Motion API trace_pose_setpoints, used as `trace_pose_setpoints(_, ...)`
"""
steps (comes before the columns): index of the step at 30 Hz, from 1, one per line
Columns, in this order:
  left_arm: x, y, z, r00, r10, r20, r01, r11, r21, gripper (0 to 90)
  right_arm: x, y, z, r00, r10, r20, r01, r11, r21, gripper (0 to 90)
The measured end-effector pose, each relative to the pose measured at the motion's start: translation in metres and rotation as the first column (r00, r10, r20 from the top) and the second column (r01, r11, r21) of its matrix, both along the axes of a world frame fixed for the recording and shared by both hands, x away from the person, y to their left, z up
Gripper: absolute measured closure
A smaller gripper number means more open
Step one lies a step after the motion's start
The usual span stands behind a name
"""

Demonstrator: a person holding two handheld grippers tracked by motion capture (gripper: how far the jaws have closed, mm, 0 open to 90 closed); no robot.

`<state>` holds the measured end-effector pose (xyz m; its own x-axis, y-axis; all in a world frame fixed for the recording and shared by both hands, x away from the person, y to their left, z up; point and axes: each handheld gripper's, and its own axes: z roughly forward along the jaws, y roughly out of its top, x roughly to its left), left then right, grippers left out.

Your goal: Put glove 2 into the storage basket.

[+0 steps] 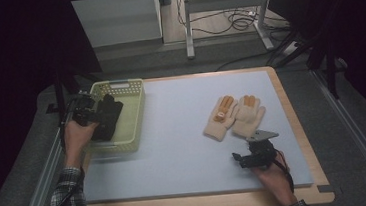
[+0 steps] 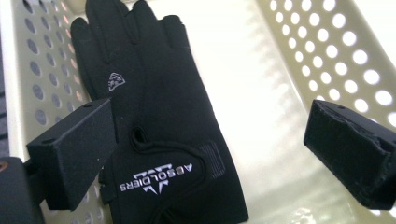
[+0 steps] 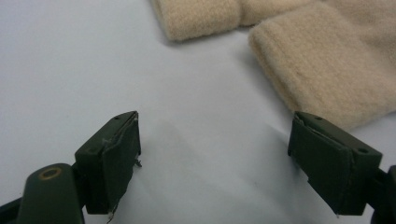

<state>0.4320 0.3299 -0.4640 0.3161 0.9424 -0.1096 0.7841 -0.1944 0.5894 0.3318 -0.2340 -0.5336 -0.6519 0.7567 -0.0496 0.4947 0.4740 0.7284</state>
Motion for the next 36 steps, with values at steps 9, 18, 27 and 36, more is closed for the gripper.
trace_pose_setpoints(9,-0.019,-0.01,0.009,0.9937,-0.062,0.093,0.065,0.9976,-0.023,2.6,0.0,0.0,0.0,1.0,0.0,0.0,0.0,1.0,0.0,16.7)
trace_pose_setpoints(18,-0.039,-0.035,0.017,0.9789,-0.135,0.154,0.14,0.9899,-0.022,2.3,0.0,0.0,0.0,1.0,0.0,0.0,0.0,1.0,-0.001,16.7)
trace_pose_setpoints(27,-0.061,-0.068,0.025,0.9537,-0.208,0.217,0.218,0.9756,-0.024,0.7,0.0,0.0,0.0,1.0,0.0,-0.001,0.0,1.0,-0.003,16.7)
trace_pose_setpoints(36,-0.081,-0.107,0.027,0.9201,-0.281,0.272,0.299,0.9538,-0.026,0.8,0.0,0.0,0.0,1.0,0.0,0.0,0.0,1.0,-0.003,16.7)
